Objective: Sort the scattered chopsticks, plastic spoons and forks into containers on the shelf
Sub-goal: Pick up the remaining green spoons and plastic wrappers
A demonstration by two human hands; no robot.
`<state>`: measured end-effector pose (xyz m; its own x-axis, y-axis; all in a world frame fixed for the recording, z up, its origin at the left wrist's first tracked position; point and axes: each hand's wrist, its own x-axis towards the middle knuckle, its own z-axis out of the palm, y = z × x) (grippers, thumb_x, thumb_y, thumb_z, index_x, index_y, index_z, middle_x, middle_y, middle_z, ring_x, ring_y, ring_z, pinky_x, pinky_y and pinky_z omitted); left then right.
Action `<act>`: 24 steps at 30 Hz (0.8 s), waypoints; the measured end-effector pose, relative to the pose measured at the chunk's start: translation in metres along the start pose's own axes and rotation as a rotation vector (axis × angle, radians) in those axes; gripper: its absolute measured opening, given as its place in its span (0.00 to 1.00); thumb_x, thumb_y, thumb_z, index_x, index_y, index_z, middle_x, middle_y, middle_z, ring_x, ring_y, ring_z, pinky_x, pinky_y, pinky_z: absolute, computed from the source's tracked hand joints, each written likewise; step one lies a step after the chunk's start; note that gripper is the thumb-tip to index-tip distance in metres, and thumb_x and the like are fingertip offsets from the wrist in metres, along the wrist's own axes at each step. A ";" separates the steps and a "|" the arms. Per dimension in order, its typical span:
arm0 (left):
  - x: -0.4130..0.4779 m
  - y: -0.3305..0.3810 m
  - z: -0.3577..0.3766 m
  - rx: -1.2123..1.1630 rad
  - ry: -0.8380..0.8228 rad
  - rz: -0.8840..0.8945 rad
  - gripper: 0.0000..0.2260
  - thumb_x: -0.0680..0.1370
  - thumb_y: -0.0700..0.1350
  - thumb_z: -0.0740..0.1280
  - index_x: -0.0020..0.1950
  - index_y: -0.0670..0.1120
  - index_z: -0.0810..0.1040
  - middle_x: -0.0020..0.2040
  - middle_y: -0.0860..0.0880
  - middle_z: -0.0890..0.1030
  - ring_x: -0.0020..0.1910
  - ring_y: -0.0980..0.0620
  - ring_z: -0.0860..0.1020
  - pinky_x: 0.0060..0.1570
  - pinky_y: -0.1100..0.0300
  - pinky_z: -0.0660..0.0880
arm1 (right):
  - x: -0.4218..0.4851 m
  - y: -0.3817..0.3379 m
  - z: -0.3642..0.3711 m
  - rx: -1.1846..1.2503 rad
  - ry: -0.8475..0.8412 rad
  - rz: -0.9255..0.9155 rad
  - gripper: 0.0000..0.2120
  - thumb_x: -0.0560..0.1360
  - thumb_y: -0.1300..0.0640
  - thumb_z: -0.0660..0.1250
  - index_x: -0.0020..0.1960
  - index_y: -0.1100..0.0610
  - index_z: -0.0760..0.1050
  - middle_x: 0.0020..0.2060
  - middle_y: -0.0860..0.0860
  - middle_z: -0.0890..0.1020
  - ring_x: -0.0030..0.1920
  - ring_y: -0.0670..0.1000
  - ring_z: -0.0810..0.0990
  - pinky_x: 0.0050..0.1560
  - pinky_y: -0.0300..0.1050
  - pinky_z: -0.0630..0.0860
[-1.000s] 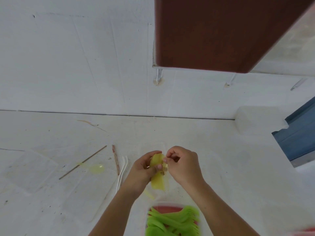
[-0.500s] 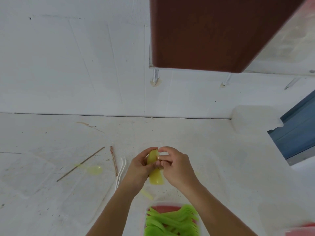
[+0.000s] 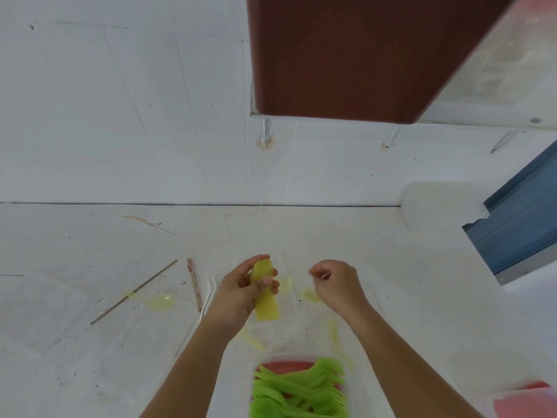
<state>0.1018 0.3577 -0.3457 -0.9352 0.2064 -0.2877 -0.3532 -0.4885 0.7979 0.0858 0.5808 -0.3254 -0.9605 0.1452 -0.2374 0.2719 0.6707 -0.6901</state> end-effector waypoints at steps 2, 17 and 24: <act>0.000 0.000 -0.001 -0.041 0.001 -0.007 0.21 0.75 0.34 0.72 0.68 0.40 0.79 0.55 0.35 0.82 0.48 0.37 0.80 0.52 0.50 0.81 | 0.004 0.019 0.008 -0.433 -0.172 -0.095 0.19 0.76 0.57 0.70 0.66 0.50 0.80 0.61 0.46 0.79 0.63 0.51 0.77 0.63 0.48 0.77; -0.013 -0.012 0.015 -0.106 -0.018 -0.024 0.21 0.77 0.34 0.71 0.70 0.40 0.76 0.59 0.34 0.82 0.56 0.38 0.83 0.56 0.48 0.82 | -0.042 -0.044 0.034 0.245 0.060 -0.221 0.14 0.78 0.67 0.68 0.57 0.54 0.85 0.48 0.45 0.80 0.46 0.41 0.80 0.47 0.32 0.76; -0.019 -0.015 0.008 -0.172 0.019 -0.015 0.24 0.75 0.38 0.76 0.70 0.42 0.77 0.61 0.34 0.82 0.58 0.38 0.82 0.54 0.52 0.82 | -0.056 -0.046 0.060 0.103 0.216 -0.255 0.10 0.77 0.55 0.68 0.41 0.54 0.85 0.35 0.51 0.78 0.37 0.52 0.78 0.37 0.50 0.76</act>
<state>0.1247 0.3682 -0.3477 -0.9295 0.1996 -0.3101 -0.3646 -0.6234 0.6917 0.1312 0.4987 -0.3213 -0.9857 0.1398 0.0941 0.0152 0.6297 -0.7767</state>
